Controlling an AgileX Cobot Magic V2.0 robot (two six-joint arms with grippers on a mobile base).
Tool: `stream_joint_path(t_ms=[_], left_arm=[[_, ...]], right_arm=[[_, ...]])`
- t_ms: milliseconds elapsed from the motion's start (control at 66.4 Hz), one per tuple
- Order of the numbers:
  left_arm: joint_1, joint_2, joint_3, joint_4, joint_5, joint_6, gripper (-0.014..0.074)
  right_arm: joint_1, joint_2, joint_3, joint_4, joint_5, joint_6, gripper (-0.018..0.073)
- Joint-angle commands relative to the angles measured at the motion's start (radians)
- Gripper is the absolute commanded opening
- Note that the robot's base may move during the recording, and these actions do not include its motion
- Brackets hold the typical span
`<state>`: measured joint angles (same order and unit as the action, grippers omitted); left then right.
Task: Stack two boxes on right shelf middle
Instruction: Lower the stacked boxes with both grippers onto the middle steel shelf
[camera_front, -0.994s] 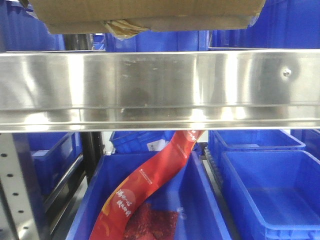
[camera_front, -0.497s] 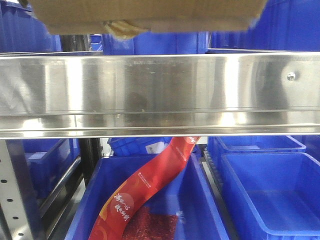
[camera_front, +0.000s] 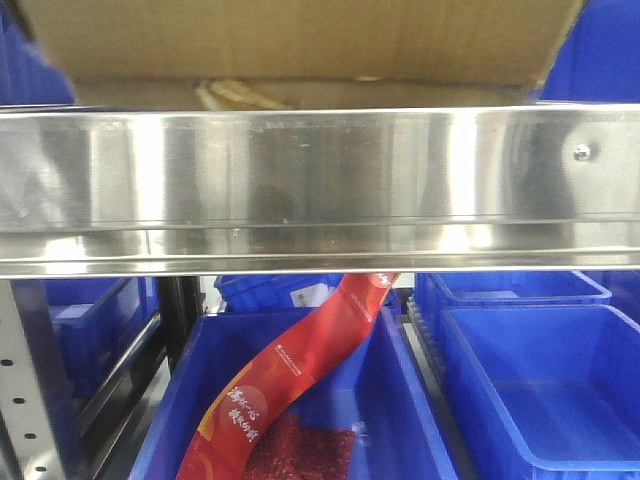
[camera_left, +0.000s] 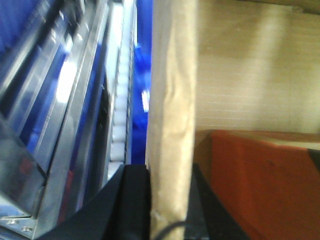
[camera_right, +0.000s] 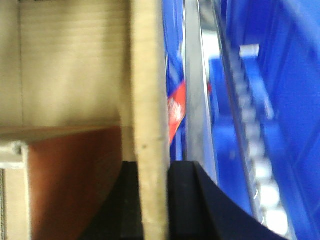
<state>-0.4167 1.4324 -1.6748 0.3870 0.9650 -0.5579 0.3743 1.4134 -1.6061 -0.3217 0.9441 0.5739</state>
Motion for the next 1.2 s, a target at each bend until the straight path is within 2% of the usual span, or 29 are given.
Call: stream_joint_path(t_ms=[0,90,452,527,602,708,768,858,1099,1189], left_arm=[[0.034,0.017,-0.03,-0.021,-0.022,0.052,-0.0111],[0.034,0.039,-0.039,-0.025,-0.022,0.052,-0.0111],[0.034,0.061,-0.039,-0.017,-0.04,0.058,-0.0109],[0.034,0.073,-0.039,-0.017,-0.04,0.058,-0.0055],[0.034,0.079,-0.039,-0.017,-0.042,0.058,0.0045],[0.034,0.079,-0.039,-0.017,-0.057,0.058,0.02],[0.034,0.079,-0.039,-0.017,-0.072,0.058,0.0256],[0.034,0.079,-0.05,-0.01,-0.075,0.058,0.0312],[0.034,0.076,-0.106,-0.004,-0.055,0.058,0.0318],[0.034,0.074,-0.124,-0.004,-0.016,0.058,0.0307]], right_arm=[[0.029,0.035,-0.062,-0.096,0.036,0.027,-0.0151],[0.056,0.071,-0.102,-0.098,0.033,0.027,-0.0151],[0.057,0.14,-0.116,-0.098,0.034,0.027,-0.0151],[0.057,0.147,-0.116,-0.098,0.038,0.027,-0.0148],[0.057,0.149,-0.116,-0.098,0.045,0.027,-0.0073],[0.057,0.151,-0.116,-0.098,0.045,0.027,0.0127],[0.057,0.151,-0.116,-0.098,0.045,0.027,0.0257],[0.057,0.151,-0.116,-0.106,0.045,0.027,0.0381],[0.057,0.127,-0.116,-0.119,0.053,0.027,0.0401],[0.057,0.107,-0.116,-0.119,0.072,0.011,0.0353]])
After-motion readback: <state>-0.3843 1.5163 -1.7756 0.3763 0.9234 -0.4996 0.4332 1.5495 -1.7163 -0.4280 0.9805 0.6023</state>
